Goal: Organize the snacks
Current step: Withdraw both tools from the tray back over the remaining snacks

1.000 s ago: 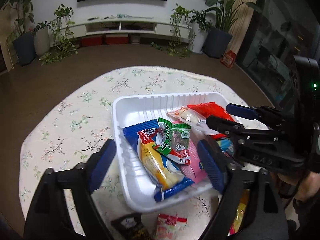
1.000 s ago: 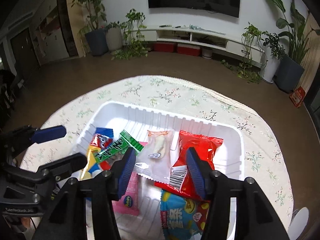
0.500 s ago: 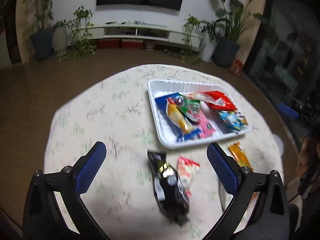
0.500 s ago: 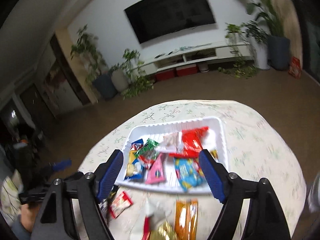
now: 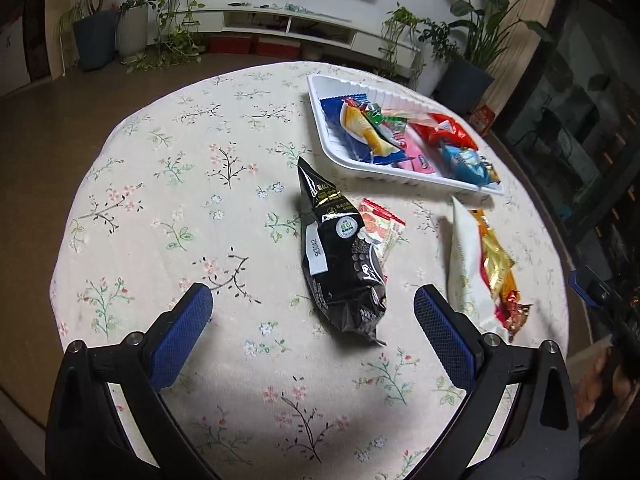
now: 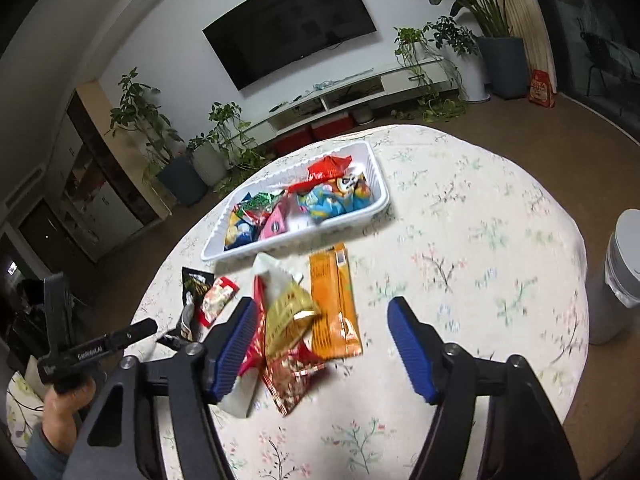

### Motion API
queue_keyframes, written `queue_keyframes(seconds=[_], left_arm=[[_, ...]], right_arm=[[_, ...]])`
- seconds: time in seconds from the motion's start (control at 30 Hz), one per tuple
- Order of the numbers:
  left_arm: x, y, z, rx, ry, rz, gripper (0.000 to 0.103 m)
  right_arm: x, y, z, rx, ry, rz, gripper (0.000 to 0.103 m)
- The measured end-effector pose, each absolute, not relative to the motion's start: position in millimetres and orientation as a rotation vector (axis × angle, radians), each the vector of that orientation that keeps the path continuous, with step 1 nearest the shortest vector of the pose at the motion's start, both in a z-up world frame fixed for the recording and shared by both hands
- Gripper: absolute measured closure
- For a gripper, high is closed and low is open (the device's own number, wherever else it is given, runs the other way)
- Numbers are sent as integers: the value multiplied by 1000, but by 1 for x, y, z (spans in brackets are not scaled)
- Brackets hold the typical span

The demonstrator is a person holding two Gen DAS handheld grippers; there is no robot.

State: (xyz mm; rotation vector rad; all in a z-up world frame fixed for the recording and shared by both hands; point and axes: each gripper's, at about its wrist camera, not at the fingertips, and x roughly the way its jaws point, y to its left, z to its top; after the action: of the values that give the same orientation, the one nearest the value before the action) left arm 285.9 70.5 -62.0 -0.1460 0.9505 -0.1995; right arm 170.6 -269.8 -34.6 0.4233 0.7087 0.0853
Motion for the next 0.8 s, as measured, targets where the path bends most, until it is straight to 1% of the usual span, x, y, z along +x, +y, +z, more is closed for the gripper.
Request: queue_keyframes(seconds=[0.17,0.53,0.6,0.63,0.67,0.77,0.8], left_arm=[[310,61,-60,-112,993,-182,1],[356,40,-89,1,1101,-156,2],[360,41,-94,13,1113,-159,6],[362,42,-95,7,1113,-176,15],[362,43,-96,5,1106,-181,19],[361,46,-96,3,1089,-198,31],[361,50,-95,-11,1085,-207,33]], right_arm=[[166,-263,-47,352,713,65,34],[172,-268,-61,391,762,90,34],[173,-266,-63,393,770,97,34],[173,-265,-63,391,771,100,34],[172,-263,-63,383,770,104,34],[172,-261,-63,371,770,111,34],[172,-260,-64,372,774,113,35]])
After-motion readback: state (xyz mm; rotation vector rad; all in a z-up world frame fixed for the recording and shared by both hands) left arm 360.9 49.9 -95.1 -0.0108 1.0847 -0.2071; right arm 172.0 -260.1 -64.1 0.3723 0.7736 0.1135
